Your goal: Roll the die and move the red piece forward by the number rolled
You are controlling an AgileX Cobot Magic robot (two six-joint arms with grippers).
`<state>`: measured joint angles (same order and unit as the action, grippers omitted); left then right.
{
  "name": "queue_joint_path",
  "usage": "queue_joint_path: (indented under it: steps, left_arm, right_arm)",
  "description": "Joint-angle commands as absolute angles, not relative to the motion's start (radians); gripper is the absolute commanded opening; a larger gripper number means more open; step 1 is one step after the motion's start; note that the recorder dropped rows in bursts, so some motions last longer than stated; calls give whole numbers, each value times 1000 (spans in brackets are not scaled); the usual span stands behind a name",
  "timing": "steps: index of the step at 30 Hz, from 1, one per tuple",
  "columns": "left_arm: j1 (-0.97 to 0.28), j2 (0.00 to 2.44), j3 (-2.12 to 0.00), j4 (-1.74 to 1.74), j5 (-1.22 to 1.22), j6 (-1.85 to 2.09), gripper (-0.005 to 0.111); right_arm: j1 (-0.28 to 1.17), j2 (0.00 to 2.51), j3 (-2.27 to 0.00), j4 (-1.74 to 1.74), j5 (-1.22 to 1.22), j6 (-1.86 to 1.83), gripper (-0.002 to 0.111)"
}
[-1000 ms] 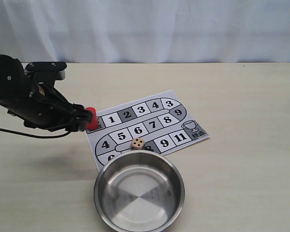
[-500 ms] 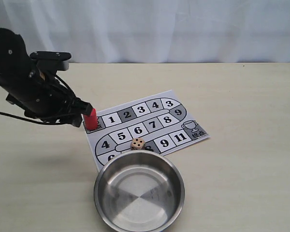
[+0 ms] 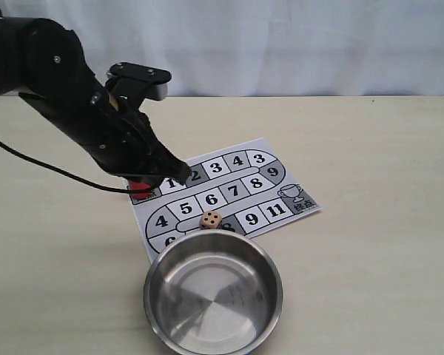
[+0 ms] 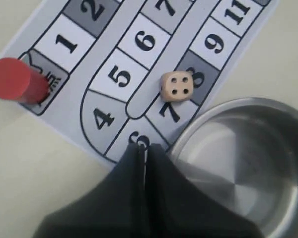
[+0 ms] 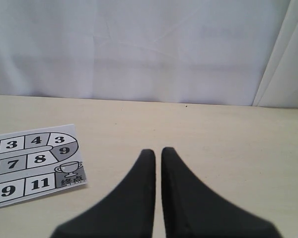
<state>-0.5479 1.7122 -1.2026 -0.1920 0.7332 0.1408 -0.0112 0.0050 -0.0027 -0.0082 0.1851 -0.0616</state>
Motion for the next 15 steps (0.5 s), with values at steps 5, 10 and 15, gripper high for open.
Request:
queue_joint_path:
  steps: [5, 10, 15]
  left_arm:
    - [-570, 1852, -1333, -198, 884, 227, 0]
    - [-570, 1910, -1381, -250, 908, 381, 0]
    - [-596, 1935, -1381, -281, 898, 473, 0]
  right_arm:
    - [-9, 0, 0, -8, 185, -65, 4]
    - [-9, 0, 0, -8, 185, -65, 4]
    - [-9, 0, 0, -8, 185, -65, 4]
